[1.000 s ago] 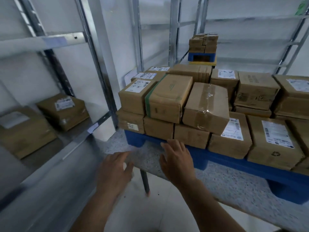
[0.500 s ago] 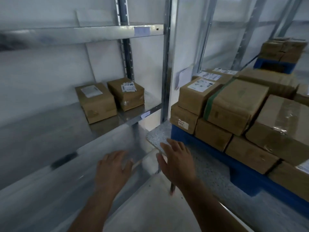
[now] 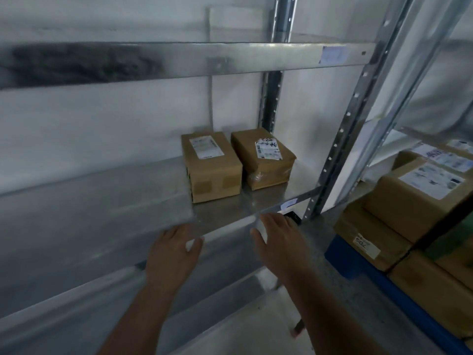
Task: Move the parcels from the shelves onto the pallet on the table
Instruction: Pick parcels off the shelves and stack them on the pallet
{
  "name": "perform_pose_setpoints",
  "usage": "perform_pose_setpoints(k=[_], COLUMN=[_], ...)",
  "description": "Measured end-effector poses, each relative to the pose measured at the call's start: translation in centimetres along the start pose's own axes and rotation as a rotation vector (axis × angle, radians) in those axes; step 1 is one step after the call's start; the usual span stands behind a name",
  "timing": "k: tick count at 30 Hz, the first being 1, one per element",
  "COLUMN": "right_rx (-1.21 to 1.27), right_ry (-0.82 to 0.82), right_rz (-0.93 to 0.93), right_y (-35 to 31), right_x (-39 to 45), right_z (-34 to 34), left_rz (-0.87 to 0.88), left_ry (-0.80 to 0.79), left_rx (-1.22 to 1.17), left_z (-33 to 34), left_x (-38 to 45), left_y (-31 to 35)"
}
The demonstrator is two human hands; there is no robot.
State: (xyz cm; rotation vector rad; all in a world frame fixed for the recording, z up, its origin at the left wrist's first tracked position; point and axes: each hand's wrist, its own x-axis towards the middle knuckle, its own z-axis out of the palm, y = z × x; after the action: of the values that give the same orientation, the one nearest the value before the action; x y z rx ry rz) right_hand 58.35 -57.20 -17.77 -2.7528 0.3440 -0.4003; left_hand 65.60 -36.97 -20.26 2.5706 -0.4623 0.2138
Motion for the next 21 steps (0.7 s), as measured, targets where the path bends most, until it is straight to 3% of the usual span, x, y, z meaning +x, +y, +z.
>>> perform_pose_setpoints(k=[6, 17, 21], right_rx=[0.069, 0.207, 0.356], right_ry=[0.044, 0.052, -0.075], right_rz=[0.034, 0.207, 0.274], right_y=[-0.5, -1.8, -1.7], right_x=[8.1, 19.4, 21.1], right_z=[2.4, 4.4, 5.3], left_rz=[-0.185, -0.29, -0.322], left_ry=[-0.09, -0.148, -0.199], left_rx=[-0.02, -0.161, -0.199], left_z=[-0.4, 1.0, 1.4], left_x=[7.6, 17.9, 19.2], left_y=[-1.0, -2.5, -2.1])
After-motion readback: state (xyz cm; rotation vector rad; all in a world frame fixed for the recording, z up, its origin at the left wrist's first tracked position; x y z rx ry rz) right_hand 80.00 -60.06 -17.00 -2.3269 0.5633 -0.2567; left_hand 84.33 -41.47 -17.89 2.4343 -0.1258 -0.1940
